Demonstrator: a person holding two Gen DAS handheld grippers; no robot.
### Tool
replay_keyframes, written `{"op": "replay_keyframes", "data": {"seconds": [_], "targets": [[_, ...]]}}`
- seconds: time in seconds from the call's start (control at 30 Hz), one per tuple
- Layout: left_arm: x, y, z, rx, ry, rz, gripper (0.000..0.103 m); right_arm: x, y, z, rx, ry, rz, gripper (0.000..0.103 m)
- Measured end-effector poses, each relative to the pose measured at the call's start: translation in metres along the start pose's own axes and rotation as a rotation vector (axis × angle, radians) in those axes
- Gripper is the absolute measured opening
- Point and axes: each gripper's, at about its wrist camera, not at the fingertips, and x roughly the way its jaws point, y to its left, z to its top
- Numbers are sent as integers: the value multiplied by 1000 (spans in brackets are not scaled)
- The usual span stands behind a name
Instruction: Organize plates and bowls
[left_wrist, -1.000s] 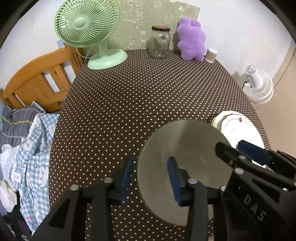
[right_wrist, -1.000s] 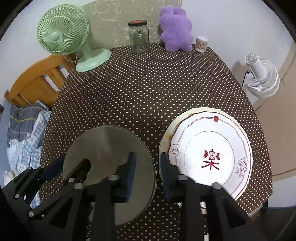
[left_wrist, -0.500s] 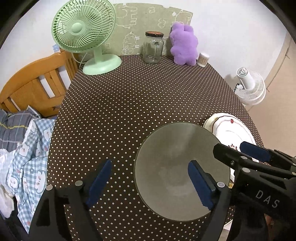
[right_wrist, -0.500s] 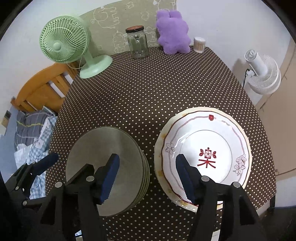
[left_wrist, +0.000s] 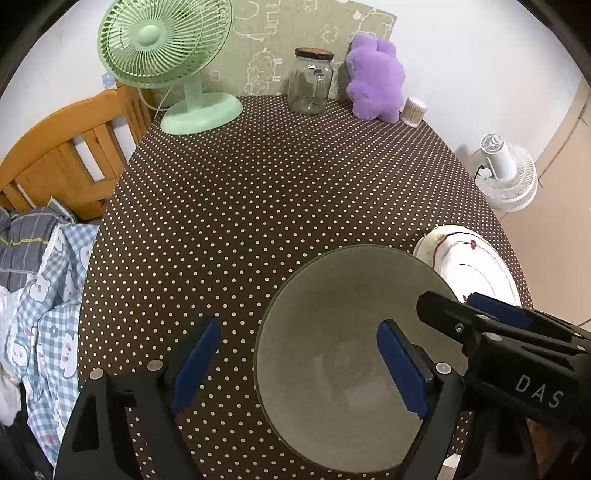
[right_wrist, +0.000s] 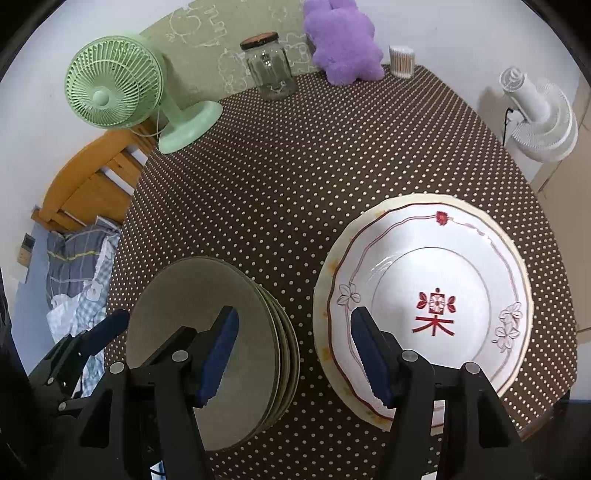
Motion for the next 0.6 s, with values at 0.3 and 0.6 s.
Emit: {"op": "replay_keyframes", "data": {"seconds": [0.3, 0.6], "targets": [[15, -3, 5, -14, 29, 7, 83, 20, 0, 6, 9, 49, 26, 61], [21, -1, 3, -25, 43, -19, 79, 29, 1, 8, 4, 70, 22, 59]]}}
